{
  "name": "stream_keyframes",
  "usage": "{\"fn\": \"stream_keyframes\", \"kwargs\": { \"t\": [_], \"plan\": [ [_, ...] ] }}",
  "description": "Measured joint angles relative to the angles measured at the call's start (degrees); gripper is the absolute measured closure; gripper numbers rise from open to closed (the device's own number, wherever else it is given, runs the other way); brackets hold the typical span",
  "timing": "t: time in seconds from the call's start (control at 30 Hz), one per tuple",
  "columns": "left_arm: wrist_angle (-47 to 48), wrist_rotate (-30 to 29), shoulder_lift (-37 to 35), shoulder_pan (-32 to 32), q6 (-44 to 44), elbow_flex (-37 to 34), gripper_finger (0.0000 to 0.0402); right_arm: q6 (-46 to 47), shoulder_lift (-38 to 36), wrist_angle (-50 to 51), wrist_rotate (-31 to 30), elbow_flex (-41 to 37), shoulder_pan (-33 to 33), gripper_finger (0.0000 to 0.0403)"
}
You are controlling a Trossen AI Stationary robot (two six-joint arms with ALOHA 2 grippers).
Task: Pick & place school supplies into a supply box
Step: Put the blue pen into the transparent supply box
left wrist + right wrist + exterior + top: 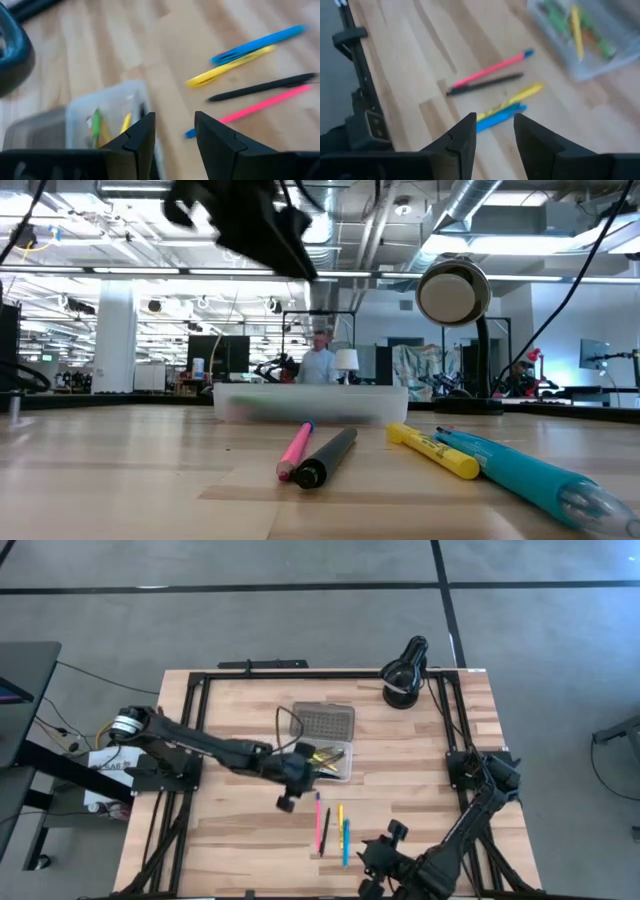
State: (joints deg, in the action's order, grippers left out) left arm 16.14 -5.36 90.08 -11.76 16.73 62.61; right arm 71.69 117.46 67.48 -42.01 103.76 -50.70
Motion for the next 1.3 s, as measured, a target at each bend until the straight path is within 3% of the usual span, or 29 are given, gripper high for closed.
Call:
{"fn": "stream_keyframes", "kwargs": {
  "t": [0.33, 0.53, 0.77, 0.9, 1.3],
  "plan": [
    [-1.57, -9.27, -6.43, -13.5, -0.32, -2.26, 0.0269, 9.79, -0.01, -4.23, 3.59, -6.94, 2.56, 0.0278],
    [-11.66, -15.81, -10.09, -19.29, -1.79, -11.95, 0.0269, 9.94, 0.01, -6.5, 6.36, -8.83, 3.91, 0.0278],
    [-28.33, -27.79, -15.93, -24.3, -4.56, -26.8, 0.0269, 12.15, 0.01, -7.69, 6.28, -8.85, 5.64, 0.0278],
    [-34.66, -31.6, -19.51, -26.24, -6.63, -32.88, 0.0269, 12.51, 0.01, -8.81, 10.56, -8.85, 8.13, 0.0278],
    [-31.87, -40.46, -24.28, -31.77, -6.81, -35.8, 0.0269, 10.35, 3.58, -13.9, 22.38, -8.61, 14.76, 0.0278]
  ]
}}
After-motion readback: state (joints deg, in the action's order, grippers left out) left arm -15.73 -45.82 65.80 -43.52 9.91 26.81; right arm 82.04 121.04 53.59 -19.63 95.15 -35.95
